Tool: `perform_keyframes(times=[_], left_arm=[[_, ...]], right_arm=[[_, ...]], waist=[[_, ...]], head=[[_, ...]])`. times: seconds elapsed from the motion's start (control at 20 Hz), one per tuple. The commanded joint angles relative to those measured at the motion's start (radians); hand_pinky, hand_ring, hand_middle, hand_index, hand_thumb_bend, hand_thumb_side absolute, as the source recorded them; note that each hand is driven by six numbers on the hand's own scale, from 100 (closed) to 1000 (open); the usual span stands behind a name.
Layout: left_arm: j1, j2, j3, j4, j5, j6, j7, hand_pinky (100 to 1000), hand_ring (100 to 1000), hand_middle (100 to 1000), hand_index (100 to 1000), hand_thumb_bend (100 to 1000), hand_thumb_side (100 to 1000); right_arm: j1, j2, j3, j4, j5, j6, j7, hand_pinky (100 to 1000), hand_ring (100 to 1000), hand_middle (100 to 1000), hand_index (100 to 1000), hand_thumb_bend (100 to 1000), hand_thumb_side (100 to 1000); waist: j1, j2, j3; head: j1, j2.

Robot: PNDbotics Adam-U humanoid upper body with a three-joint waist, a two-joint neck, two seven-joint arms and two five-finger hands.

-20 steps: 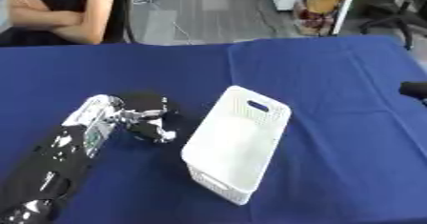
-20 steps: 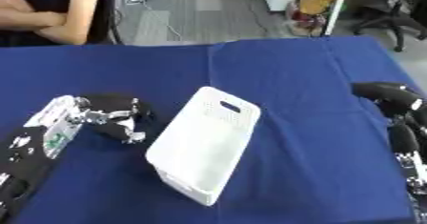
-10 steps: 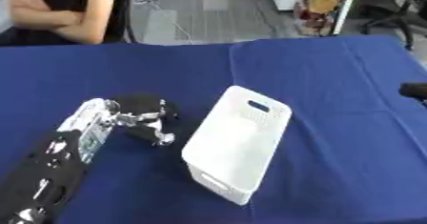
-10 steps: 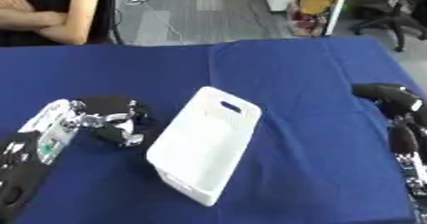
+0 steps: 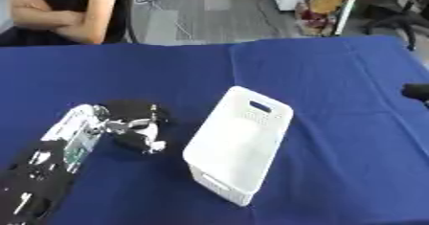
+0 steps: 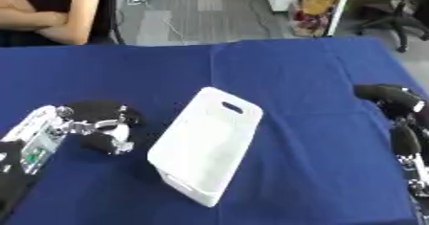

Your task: Pick up objects on the table and place them in the box.

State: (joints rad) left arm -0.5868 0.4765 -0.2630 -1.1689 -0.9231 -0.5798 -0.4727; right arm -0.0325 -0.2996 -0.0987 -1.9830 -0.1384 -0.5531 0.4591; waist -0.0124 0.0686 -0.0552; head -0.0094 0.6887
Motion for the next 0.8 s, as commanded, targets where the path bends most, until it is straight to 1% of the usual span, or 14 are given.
perform_keyframes(times=[0.05, 0.2, 0.3, 0.35, 0.4, 0.45, 0.5, 0.55, 0.6, 0.65, 0.7, 0.75, 0.8], left_arm=[[0.002, 0.041, 0.019, -0.033, -0.005, 0.013, 0.003, 500, 541, 659, 825, 760, 820], [0.015, 0.051, 0.028, -0.042, -0.014, 0.024, 0.01, 444, 467, 595, 770, 699, 731], [0.026, 0.057, 0.035, -0.046, -0.02, 0.033, 0.014, 372, 394, 553, 724, 614, 639], [0.033, 0.059, 0.041, -0.046, -0.021, 0.04, 0.017, 324, 347, 530, 698, 553, 569], [0.038, 0.061, 0.045, -0.047, -0.022, 0.047, 0.019, 283, 310, 514, 681, 520, 522], [0.043, 0.063, 0.05, -0.047, -0.021, 0.054, 0.022, 192, 237, 484, 641, 432, 417], [0.047, 0.064, 0.054, -0.048, -0.019, 0.061, 0.025, 165, 215, 475, 627, 404, 381], [0.052, 0.064, 0.059, -0.05, -0.016, 0.069, 0.031, 100, 115, 433, 565, 291, 227], [0.056, 0.065, 0.064, -0.052, -0.013, 0.077, 0.039, 100, 100, 413, 537, 215, 152], [0.06, 0.065, 0.067, -0.053, -0.01, 0.086, 0.047, 100, 100, 391, 506, 155, 100], [0.063, 0.065, 0.07, -0.055, -0.007, 0.093, 0.055, 100, 100, 365, 473, 100, 100], [0.066, 0.064, 0.072, -0.055, -0.002, 0.099, 0.065, 100, 100, 342, 443, 100, 113], [0.069, 0.063, 0.074, -0.056, 0.004, 0.104, 0.074, 100, 100, 334, 433, 100, 117]], right_arm=[[-0.004, -0.016, -0.01, -0.017, 0.0, -0.002, -0.002, 850, 839, 768, 865, 100, 672], [-0.004, -0.016, -0.01, -0.017, 0.001, -0.002, -0.002, 850, 839, 768, 865, 100, 672], [-0.004, -0.015, -0.011, -0.017, 0.001, -0.001, -0.003, 851, 839, 768, 865, 100, 673], [-0.004, -0.015, -0.011, -0.017, 0.001, -0.001, -0.003, 851, 839, 768, 865, 100, 673], [-0.004, -0.015, -0.011, -0.017, 0.001, -0.001, -0.003, 851, 839, 768, 865, 100, 673], [-0.004, -0.015, -0.011, -0.017, 0.001, -0.001, -0.003, 851, 839, 768, 865, 100, 673], [-0.004, -0.015, -0.011, -0.017, 0.002, -0.001, -0.003, 851, 839, 768, 865, 100, 672], [-0.004, -0.015, -0.011, -0.017, 0.002, -0.001, -0.003, 850, 839, 768, 864, 100, 672], [-0.004, -0.014, -0.011, -0.017, 0.002, -0.001, -0.003, 850, 839, 768, 864, 100, 673], [-0.004, -0.014, -0.012, -0.017, 0.002, -0.001, -0.003, 850, 839, 768, 864, 100, 673], [-0.004, -0.014, -0.012, -0.017, 0.002, -0.001, -0.004, 850, 839, 768, 865, 100, 672], [-0.005, -0.014, -0.012, -0.017, 0.002, -0.001, -0.004, 850, 839, 768, 865, 100, 672], [-0.005, -0.014, -0.012, -0.017, 0.002, -0.001, -0.004, 850, 839, 768, 864, 100, 672]], waist=[[0.002, -0.009, 0.0], [0.002, -0.009, -0.001], [0.002, -0.009, -0.001], [0.003, -0.008, -0.001], [0.003, -0.008, -0.002], [0.003, -0.008, -0.002], [0.003, -0.008, -0.002], [0.003, -0.008, -0.001], [0.003, -0.008, -0.001], [0.003, -0.008, -0.001], [0.003, -0.008, -0.001], [0.002, -0.008, -0.001], [0.002, -0.008, 0.0]], head=[[-0.003, -0.01], [-0.003, -0.01], [-0.003, -0.009], [-0.004, -0.008], [-0.004, -0.008], [-0.004, -0.007], [-0.004, -0.007], [-0.005, -0.007], [-0.006, -0.007], [-0.006, -0.007], [-0.006, -0.007], [-0.007, -0.008], [-0.007, -0.008]])
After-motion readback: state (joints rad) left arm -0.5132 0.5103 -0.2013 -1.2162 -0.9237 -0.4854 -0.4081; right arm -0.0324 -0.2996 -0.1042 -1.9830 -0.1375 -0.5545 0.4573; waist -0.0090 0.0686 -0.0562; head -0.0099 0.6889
